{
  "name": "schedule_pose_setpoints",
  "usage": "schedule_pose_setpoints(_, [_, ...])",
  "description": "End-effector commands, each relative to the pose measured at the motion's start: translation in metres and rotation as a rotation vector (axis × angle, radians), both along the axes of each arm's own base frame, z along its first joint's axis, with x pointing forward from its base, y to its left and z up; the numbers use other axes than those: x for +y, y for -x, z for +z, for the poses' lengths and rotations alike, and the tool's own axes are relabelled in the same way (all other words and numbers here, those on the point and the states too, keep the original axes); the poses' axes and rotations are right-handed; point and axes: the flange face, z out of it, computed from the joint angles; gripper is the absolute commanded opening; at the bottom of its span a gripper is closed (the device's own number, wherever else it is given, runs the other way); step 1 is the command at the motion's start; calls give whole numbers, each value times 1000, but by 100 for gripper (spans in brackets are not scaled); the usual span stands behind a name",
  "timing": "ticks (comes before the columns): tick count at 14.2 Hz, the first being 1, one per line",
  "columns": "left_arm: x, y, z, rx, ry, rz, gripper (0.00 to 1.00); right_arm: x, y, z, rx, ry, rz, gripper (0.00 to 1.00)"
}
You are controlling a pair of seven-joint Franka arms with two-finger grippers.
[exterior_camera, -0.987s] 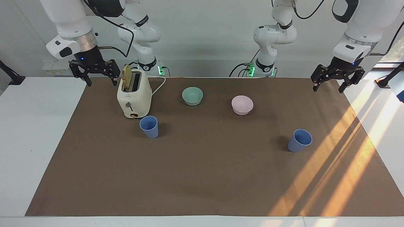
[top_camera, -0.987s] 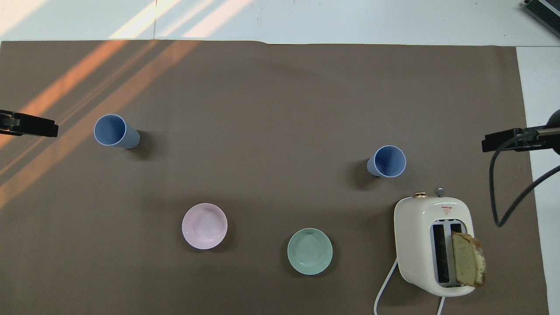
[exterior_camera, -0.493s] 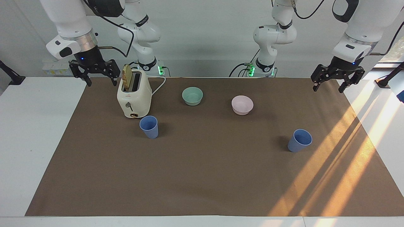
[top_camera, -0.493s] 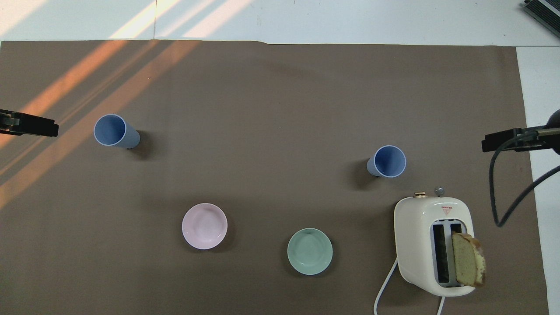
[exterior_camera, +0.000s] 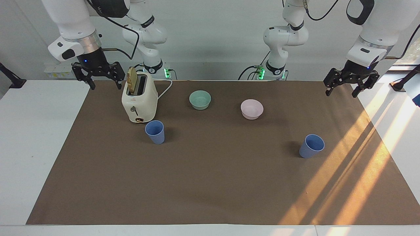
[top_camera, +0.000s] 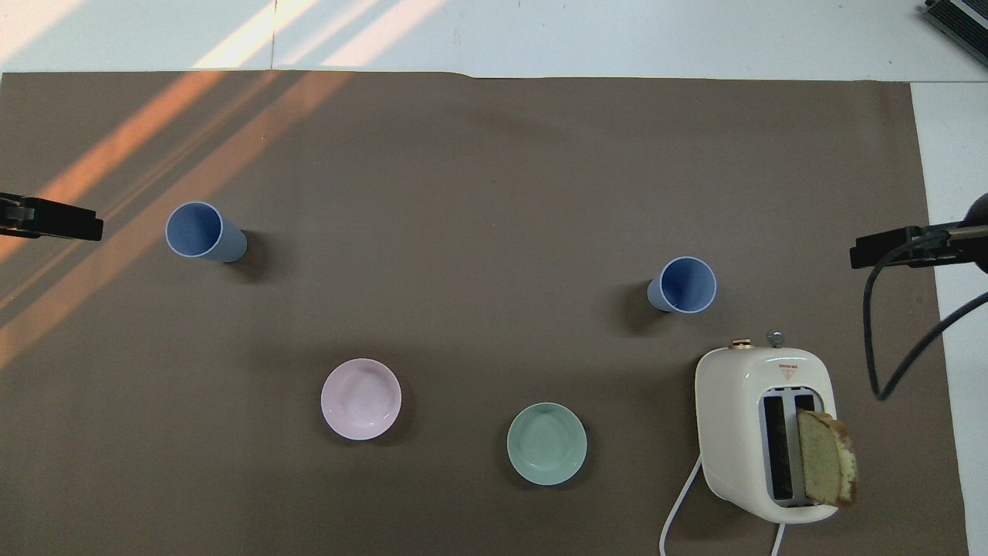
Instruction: Stack blue cups with both arms
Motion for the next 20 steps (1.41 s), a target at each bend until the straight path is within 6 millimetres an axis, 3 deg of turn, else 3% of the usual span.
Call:
schedule_pose_setpoints(1, [1, -2, 7, 3, 12, 6, 100, -3, 3, 2, -10, -15, 10, 100])
schedule_pose_setpoints(20, [2, 3, 6, 7, 12, 6, 100, -3, 3, 2, -10, -15, 10, 100])
